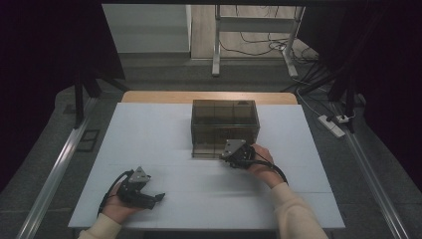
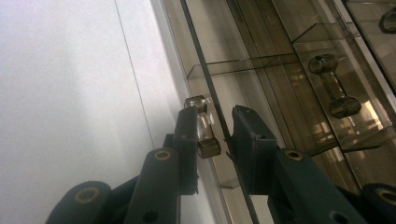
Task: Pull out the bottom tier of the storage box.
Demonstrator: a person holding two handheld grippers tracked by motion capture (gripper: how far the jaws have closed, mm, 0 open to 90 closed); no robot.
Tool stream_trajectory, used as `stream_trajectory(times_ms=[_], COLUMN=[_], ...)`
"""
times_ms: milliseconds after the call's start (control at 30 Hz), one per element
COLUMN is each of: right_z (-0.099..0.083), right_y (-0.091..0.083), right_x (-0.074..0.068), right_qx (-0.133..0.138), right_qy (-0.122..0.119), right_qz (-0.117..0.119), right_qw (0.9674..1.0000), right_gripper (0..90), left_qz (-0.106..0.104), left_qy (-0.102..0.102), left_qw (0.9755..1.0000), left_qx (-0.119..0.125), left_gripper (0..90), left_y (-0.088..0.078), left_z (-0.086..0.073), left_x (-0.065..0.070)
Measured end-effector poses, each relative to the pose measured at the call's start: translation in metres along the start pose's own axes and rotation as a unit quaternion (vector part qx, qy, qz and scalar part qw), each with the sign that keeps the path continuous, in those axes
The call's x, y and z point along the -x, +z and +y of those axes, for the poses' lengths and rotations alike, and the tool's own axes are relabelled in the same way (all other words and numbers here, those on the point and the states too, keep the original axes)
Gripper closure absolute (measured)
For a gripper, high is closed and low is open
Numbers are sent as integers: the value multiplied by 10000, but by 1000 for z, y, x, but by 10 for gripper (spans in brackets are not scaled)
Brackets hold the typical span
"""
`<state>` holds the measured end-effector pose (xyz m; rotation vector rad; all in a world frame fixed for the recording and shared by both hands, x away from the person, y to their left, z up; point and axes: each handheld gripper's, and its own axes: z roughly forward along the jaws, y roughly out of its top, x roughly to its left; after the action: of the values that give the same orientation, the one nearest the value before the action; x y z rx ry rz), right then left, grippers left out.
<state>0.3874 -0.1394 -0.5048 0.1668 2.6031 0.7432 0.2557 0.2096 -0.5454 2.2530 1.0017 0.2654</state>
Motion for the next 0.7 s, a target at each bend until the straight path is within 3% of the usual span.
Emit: stream_trajectory(times_ms=[700], right_z=[-2], right_y=[-4], right_x=[-2], right_qx=[20], right_qy=[-38], right_qz=[116], right_qw=[9999], right_gripper=[708], left_qz=[-3], left_qy=[-3], left_qw=[10000], left_qx=[4], left_gripper=[125], left_y=[0], left_z=[0], left_x=[0])
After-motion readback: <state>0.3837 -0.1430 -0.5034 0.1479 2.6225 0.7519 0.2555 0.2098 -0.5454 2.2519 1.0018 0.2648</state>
